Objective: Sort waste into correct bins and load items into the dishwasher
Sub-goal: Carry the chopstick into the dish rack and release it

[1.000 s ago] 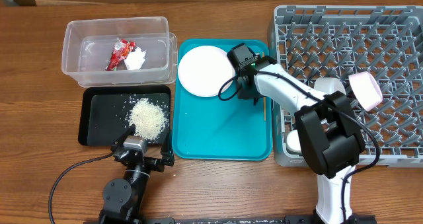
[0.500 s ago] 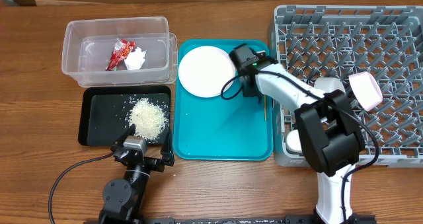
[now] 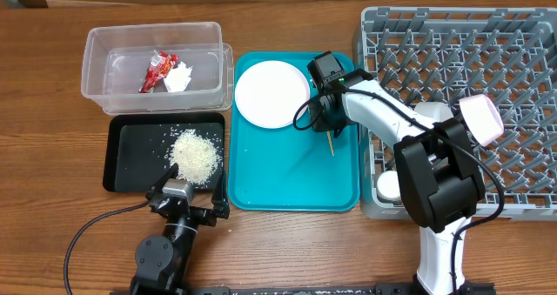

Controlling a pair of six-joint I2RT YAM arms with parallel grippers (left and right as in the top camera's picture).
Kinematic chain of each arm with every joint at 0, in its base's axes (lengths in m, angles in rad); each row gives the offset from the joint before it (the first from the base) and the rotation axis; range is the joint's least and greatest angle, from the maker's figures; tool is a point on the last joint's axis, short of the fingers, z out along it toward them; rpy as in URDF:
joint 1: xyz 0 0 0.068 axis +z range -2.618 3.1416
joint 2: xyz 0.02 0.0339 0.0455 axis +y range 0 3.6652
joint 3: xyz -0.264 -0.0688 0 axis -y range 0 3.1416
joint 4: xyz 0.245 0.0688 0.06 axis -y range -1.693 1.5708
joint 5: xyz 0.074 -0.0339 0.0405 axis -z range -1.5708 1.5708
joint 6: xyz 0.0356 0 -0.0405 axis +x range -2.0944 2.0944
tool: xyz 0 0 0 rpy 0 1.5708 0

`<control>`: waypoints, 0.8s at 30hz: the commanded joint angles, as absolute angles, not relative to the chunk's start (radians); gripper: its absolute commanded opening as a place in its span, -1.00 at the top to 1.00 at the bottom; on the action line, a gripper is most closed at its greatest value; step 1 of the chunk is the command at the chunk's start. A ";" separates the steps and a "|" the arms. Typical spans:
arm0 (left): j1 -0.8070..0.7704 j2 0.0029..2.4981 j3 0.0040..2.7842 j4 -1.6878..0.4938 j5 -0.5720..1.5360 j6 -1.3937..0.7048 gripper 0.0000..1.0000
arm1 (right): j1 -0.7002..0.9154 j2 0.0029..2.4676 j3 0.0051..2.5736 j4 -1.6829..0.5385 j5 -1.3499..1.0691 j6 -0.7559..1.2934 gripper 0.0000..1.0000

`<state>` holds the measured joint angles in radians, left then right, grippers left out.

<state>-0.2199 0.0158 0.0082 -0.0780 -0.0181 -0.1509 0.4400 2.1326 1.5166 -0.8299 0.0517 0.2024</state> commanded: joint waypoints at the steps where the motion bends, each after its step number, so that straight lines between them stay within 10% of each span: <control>1: -0.215 0.011 0.005 -0.077 -0.007 -0.157 -1.00 | 0.448 2.200 1.474 -0.848 0.068 0.321 0.92; 24: -0.215 0.011 0.005 -0.077 -0.007 -0.157 -1.00 | 0.344 1.676 1.528 -0.983 0.314 0.206 0.92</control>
<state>-0.2199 0.0158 0.0082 -0.0780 -0.0181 -0.1509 0.3847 1.6482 1.5272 -0.9813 0.2325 0.2863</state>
